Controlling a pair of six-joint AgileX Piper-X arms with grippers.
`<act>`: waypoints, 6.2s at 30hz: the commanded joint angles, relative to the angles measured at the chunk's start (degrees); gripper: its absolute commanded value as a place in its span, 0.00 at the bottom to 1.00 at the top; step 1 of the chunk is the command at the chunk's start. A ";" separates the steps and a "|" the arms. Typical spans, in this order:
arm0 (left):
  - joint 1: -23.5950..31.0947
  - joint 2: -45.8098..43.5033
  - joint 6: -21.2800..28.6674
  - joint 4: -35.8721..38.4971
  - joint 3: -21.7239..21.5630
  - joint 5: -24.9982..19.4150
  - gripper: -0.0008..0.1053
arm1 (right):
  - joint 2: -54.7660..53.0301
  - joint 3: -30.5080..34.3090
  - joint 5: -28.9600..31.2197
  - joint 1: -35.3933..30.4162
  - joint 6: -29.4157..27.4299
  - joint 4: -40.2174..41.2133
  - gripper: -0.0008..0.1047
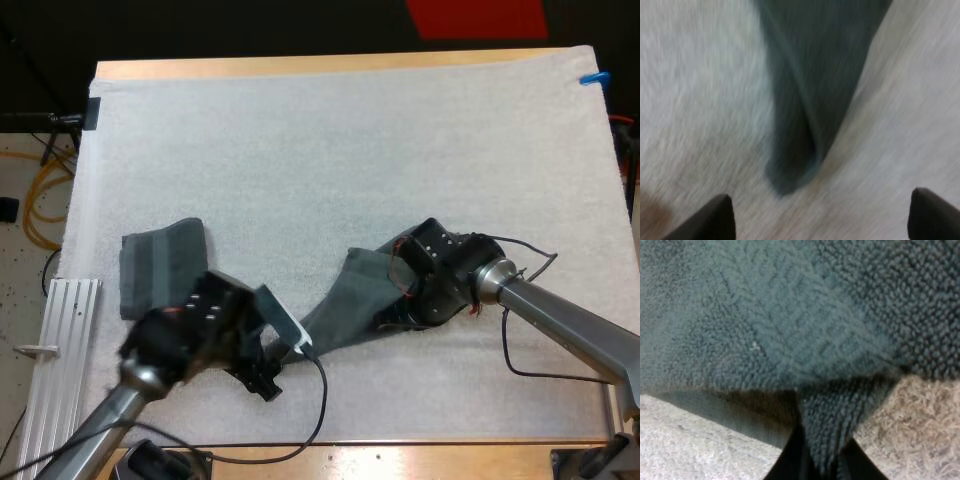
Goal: Pick towel from pile fold and stack
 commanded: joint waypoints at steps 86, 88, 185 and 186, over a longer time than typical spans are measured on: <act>22.29 -16.14 -27.02 7.26 -8.01 48.56 0.01 | -35.39 -14.76 -0.11 16.95 2.13 27.33 0.01; 22.29 -17.70 -27.34 7.23 -8.01 44.43 0.01 | -35.23 -14.63 0.66 16.99 2.55 27.34 0.01; 22.79 -12.97 -12.74 3.48 -4.23 8.72 0.68 | -48.03 15.33 10.55 -6.60 10.61 5.96 0.62; 22.79 -12.02 -12.87 3.48 -3.41 8.53 0.69 | -47.13 16.76 9.69 -6.60 11.38 3.71 0.62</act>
